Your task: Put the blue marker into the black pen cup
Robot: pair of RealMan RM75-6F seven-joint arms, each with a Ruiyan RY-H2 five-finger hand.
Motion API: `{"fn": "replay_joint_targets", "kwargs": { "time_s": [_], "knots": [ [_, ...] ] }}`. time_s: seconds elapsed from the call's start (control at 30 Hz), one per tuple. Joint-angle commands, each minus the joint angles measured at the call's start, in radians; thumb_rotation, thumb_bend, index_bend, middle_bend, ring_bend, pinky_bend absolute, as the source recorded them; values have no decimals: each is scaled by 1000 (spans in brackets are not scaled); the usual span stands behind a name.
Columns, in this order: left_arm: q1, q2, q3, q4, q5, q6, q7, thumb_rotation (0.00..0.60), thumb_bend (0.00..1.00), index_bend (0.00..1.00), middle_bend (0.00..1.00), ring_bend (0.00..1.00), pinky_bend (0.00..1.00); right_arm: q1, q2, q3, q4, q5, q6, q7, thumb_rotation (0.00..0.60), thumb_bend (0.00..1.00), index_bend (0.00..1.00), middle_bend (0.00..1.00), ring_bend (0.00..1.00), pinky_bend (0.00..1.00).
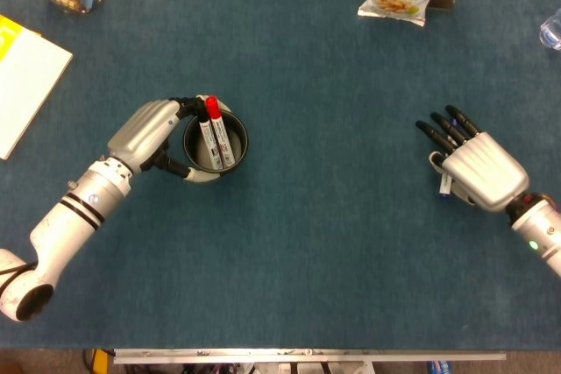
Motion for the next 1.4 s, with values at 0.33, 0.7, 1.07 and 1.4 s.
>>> {"fn": "replay_joint_targets", "kwargs": {
  "time_s": [0.33, 0.7, 1.07, 1.4],
  "knots": [
    [2, -4, 2, 10, 4, 2, -11, 600, 91, 316, 386, 351, 284, 18, 26, -1, -54, 41, -50, -48, 600, 315, 607, 110, 0, 0],
    [0, 2, 0, 3, 10, 7, -8, 600, 91, 316, 385, 351, 284, 16, 46, 16, -94, 92, -57, -63, 600, 329, 613, 125, 0, 0],
    [-18, 15, -12, -19, -4, -22, -2, 600, 91, 316, 385, 351, 284, 26, 185, 120, -383, 166, 16, 122, 600, 336, 617, 139, 0, 0],
    [-47, 9, -41, -50, -42, -68, 3, 600, 91, 316, 385, 351, 284, 85, 248, 250, -643, 232, 19, 347, 600, 334, 617, 142, 0, 0]
  ]
}}
